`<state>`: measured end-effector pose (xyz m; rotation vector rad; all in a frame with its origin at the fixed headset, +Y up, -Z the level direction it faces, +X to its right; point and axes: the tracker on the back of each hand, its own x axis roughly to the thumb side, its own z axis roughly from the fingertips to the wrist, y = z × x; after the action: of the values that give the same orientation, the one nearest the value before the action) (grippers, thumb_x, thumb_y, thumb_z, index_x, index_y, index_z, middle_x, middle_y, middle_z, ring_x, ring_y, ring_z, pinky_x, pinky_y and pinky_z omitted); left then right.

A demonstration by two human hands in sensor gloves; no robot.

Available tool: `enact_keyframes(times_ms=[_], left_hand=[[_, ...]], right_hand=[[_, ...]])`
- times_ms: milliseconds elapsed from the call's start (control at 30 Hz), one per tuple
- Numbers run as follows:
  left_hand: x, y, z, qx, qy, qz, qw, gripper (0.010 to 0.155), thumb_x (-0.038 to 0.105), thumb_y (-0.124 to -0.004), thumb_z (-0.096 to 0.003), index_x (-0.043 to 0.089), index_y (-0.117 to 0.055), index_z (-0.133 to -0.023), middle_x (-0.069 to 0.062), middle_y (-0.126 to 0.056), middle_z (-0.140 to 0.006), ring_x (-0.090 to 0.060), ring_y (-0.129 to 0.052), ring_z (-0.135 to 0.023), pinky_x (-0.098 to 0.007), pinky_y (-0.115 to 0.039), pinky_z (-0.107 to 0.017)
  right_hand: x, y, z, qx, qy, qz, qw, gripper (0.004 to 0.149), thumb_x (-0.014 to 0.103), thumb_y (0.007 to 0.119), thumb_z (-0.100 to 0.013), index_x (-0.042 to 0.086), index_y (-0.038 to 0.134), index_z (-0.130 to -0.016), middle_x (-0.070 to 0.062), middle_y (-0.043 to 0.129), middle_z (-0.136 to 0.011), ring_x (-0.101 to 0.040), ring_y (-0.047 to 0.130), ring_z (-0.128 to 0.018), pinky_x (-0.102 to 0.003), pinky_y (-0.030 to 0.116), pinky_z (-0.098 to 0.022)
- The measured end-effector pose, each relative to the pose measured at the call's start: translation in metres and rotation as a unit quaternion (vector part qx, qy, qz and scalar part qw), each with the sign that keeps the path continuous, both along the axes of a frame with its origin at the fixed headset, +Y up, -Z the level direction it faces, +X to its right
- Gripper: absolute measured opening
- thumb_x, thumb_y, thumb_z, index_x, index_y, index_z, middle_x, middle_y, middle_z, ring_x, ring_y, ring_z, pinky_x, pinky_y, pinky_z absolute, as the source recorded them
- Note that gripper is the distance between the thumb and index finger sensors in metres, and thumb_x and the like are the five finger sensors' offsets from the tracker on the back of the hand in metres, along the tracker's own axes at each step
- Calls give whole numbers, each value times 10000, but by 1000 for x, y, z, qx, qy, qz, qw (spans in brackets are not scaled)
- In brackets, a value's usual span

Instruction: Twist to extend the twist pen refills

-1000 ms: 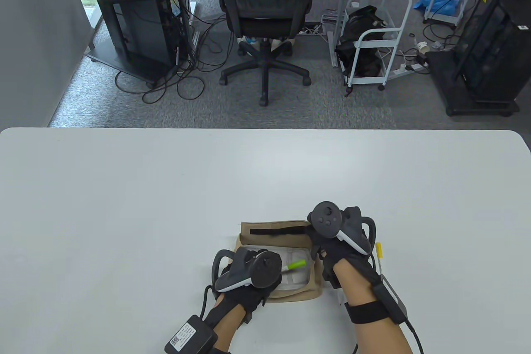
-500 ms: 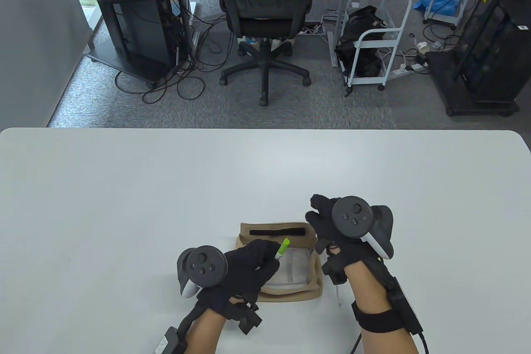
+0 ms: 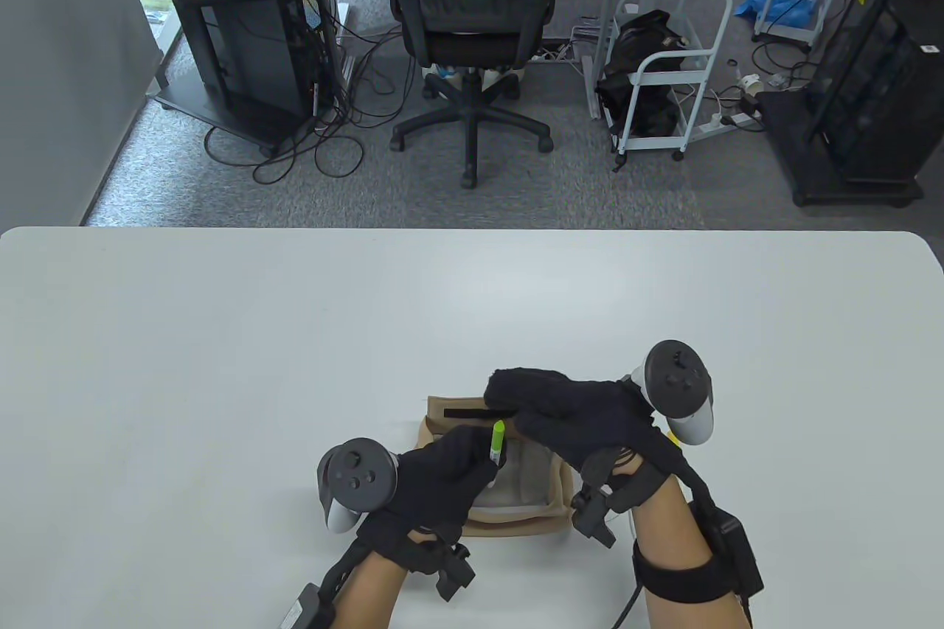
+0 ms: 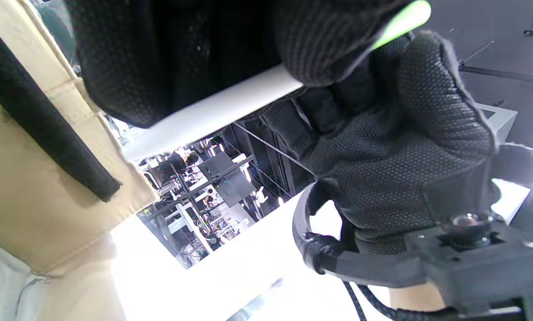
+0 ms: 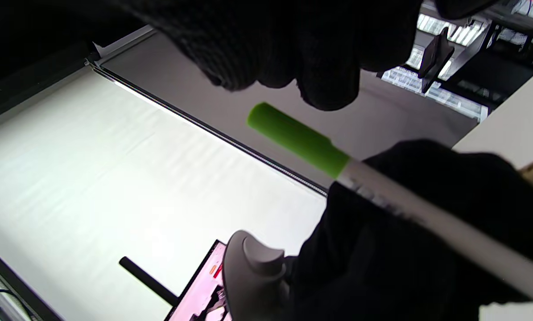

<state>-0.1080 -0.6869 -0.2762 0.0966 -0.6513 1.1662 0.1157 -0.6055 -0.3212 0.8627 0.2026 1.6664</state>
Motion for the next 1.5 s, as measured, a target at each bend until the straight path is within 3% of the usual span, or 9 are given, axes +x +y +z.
enact_keyframes(times_ms=[167,300,967,1267,1500], left_hand=[[1,-1,0,-4,-3,-2,1000,500,309,-785,-432,82,-781,-877,-183,-877,-840,-361,-1007,-695,-500,-879,-508],[2,-1,-1,-3,-7,-8,1000,500,309,-778,-431,79,-779,-876,-183,-876,-837,-357,-1009,-688,-499,-881,-504],[2,-2,0,-5,-10,-5,1000,501,310,-785,-429,71,-785,-869,-187,-884,-823,-355,-1013,-673,-502,-883,-496],[-1,-2,0,-10,1,2,1000,499,320,-790,-441,71,-784,-874,-188,-878,-829,-360,-1005,-680,-508,-871,-501],[-26,5,-2,7,46,23,999,624,389,-844,-440,80,-730,-971,-216,-781,-962,-444,-911,-815,-579,-764,-579]], right_hand=[[-13,-13,-6,-40,62,-32,997,524,196,792,-494,-12,761,-974,-271,836,-958,-513,667,-919,-764,509,-655],[-14,-14,-6,-36,56,-31,997,482,198,793,-491,8,817,-934,-251,897,-903,-492,720,-892,-747,538,-655],[-9,-10,-2,36,-61,-2,997,514,345,972,-396,71,867,-819,-157,964,-750,-429,809,-802,-684,624,-636],[-10,-8,2,63,-108,-8,992,507,346,978,-386,62,890,-796,-163,989,-715,-410,855,-757,-672,653,-623],[13,5,4,86,-173,-7,981,509,344,977,-388,49,893,-795,-171,993,-710,-416,866,-745,-673,660,-612]])
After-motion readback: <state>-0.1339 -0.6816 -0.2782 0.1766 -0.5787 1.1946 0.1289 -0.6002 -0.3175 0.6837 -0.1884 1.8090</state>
